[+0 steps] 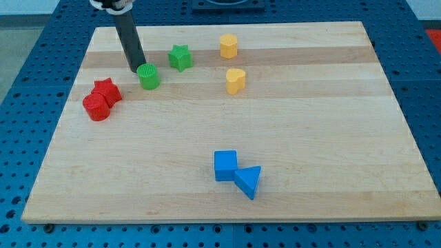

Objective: Slide the green circle along with green star towards the top center

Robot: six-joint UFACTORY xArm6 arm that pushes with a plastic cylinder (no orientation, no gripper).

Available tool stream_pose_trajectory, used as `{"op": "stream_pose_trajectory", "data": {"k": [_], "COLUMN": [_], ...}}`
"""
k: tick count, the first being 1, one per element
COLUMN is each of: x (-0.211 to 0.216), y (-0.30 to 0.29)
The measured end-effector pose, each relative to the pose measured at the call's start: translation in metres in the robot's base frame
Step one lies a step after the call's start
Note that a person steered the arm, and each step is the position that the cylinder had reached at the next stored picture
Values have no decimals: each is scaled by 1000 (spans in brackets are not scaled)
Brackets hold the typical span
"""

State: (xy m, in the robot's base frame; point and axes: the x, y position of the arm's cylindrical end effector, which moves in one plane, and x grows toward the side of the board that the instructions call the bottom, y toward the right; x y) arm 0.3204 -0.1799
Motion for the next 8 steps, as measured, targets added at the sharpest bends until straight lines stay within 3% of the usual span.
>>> {"op": "stream_pose_trajectory", "data": {"k": [2, 3, 4, 5, 8], "x": [-54, -83, -103, -111, -75], "y": [-11, 23, 98, 151, 182]}}
